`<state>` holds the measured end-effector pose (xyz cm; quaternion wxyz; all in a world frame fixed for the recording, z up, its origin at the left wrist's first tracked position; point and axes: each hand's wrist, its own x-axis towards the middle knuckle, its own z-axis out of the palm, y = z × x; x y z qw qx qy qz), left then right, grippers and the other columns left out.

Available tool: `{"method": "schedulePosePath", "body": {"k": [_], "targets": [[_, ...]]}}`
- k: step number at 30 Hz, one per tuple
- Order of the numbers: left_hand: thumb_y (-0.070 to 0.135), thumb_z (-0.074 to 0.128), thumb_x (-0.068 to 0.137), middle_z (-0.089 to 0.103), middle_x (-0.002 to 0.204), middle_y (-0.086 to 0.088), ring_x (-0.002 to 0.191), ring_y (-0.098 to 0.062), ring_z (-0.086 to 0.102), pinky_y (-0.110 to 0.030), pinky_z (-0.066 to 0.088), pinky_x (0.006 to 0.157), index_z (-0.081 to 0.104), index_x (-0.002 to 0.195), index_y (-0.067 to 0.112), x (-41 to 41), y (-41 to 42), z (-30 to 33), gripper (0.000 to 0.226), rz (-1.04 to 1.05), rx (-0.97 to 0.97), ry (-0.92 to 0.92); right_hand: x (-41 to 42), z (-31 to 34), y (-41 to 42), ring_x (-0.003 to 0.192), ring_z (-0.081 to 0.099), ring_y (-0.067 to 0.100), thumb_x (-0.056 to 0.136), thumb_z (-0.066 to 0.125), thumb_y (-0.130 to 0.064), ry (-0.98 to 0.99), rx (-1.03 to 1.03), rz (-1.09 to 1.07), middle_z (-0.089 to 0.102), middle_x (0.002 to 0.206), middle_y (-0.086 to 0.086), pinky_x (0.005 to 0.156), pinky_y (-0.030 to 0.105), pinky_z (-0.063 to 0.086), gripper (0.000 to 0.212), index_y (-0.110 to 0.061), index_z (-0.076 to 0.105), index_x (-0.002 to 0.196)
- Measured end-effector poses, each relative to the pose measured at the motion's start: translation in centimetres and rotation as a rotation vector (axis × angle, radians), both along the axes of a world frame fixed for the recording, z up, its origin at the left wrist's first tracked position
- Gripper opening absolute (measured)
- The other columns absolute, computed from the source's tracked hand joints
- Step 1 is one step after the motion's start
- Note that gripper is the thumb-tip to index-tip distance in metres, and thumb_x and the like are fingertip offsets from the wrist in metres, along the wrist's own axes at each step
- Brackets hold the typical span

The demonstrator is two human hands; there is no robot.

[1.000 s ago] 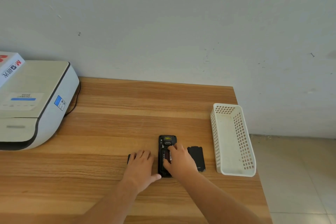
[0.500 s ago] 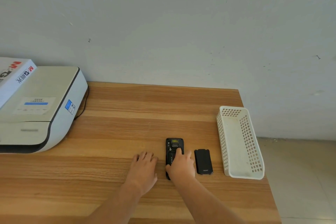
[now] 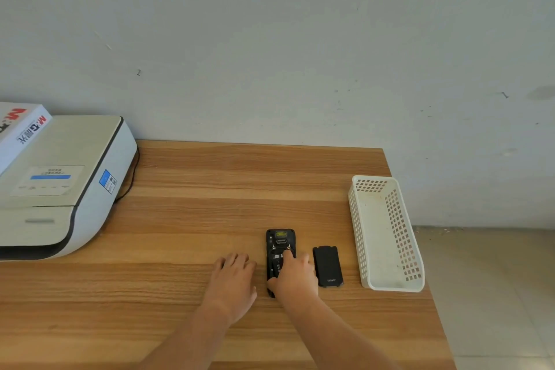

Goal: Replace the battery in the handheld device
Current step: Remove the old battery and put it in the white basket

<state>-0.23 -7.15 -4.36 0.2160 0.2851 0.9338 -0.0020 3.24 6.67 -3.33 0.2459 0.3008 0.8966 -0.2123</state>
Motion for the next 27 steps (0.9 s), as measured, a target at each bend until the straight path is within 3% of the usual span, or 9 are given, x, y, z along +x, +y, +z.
{"method": "schedulePosePath", "body": {"k": [4,11,14,20,27], "targets": [[0.044,0.045,0.096,0.037,0.149,0.002,0.141,-0.019,0.025,-0.043,0.017,0.119,0.038,0.144,0.025,0.0,0.9,0.5,0.051,0.018,0.002,-0.004,0.8,1.4,1.7,0.113,0.043,0.024,0.084,0.065,-0.033,0.123,-0.023,-0.043,0.039,0.126,0.007,0.091,0.039,0.049,0.055,-0.024,0.039,0.131],[0.055,0.037,0.096,0.044,0.140,0.004,0.134,-0.019,0.033,-0.041,0.022,0.116,0.042,0.140,0.024,-0.3,3.5,2.1,0.054,0.012,0.031,0.012,2.1,4.9,7.0,0.102,0.044,0.019,0.083,0.063,-0.039,0.360,0.035,-0.099,0.041,0.117,0.003,0.084,0.031,0.048,0.052,-0.024,0.042,0.128],[0.058,0.037,0.095,0.043,0.142,0.003,0.135,-0.019,0.033,-0.042,0.023,0.115,0.041,0.141,0.025,-0.3,4.7,2.6,0.057,0.008,0.038,0.024,2.4,6.0,9.6,0.107,0.042,0.020,0.082,0.067,-0.039,0.378,0.066,-0.144,0.039,0.122,0.004,0.087,0.035,0.049,0.057,-0.024,0.040,0.130],[0.056,0.038,0.096,0.042,0.144,0.003,0.137,-0.019,0.032,-0.042,0.023,0.116,0.042,0.140,0.025,0.0,6.0,3.3,0.055,0.007,0.029,0.030,3.2,6.6,15.2,0.096,0.033,0.018,0.082,0.063,-0.033,0.399,0.114,-0.248,0.039,0.119,0.006,0.077,0.034,0.042,0.056,-0.023,0.040,0.132],[0.057,0.035,0.096,0.042,0.145,0.004,0.138,-0.018,0.032,-0.041,0.023,0.116,0.040,0.142,0.025,0.7,6.3,3.2,0.056,0.056,0.015,0.014,3.9,4.9,18.7,0.118,0.042,0.027,0.084,0.068,-0.033,0.317,0.126,-0.275,0.037,0.133,0.010,0.088,0.043,0.052,0.063,-0.023,0.035,0.137]]}}
